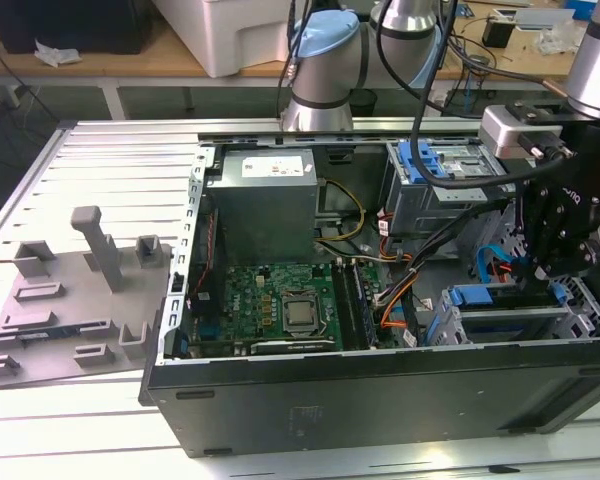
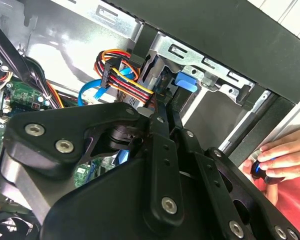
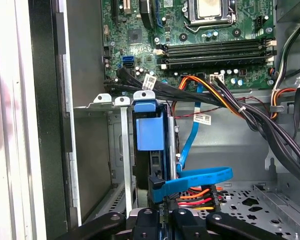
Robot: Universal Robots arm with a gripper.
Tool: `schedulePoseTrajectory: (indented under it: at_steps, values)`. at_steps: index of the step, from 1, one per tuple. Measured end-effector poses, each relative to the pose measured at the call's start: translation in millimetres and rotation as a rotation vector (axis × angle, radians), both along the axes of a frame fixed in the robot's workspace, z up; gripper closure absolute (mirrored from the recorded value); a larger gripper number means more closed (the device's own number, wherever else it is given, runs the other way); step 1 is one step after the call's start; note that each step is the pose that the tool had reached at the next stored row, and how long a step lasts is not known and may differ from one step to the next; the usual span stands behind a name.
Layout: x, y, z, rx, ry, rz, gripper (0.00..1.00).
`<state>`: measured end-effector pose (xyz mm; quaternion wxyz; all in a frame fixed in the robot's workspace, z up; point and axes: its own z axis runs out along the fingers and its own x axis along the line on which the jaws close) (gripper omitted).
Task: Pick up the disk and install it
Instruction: 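Insert the first disk wire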
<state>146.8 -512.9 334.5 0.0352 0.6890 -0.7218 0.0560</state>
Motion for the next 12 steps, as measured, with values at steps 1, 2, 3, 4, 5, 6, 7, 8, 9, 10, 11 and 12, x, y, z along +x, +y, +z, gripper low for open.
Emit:
schedulePoseTrajectory:
  at_steps: [1, 2, 3, 4, 5, 6, 7, 8, 9, 10, 11, 12]
  values:
    - [0.0, 0.0, 0.0, 0.0, 0.0, 0.0, 0.83]
    - [0.0, 0.0, 0.1, 0.0, 0.0, 0.0, 0.83]
    - [0.0, 0.0, 0.6, 0.0004, 0.0, 0.0, 0.83]
    - [-0.1, 0.0, 1.4, 0.0007, 0.0002, 0.0, 0.83]
    - [-0.1, -0.1, 3.3, 0.0004, 0.0, 0.0, 0.82]
    - [0.0, 0.0, 4.5, 0.0003, 0.0, 0.0, 0.7]
    - [0.0, 0.0, 5.1, 0.0002, 0.0, 0.0, 0.64]
    - [0.0, 0.0, 5.1, 0.0002, 0.0, 0.0, 0.58]
    - [0.0, 0.0, 5.2, 0.0001, 0.0, 0.0, 0.58]
    - [0.0, 0.0, 5.2, 0.0002, 0.0, 0.0, 0.58]
    - [0.0, 0.0, 5.3, 0.0, 0.0, 0.0, 0.58]
    - [0.0, 0.0, 5.4, 0.0, 0.0, 0.0, 0.58]
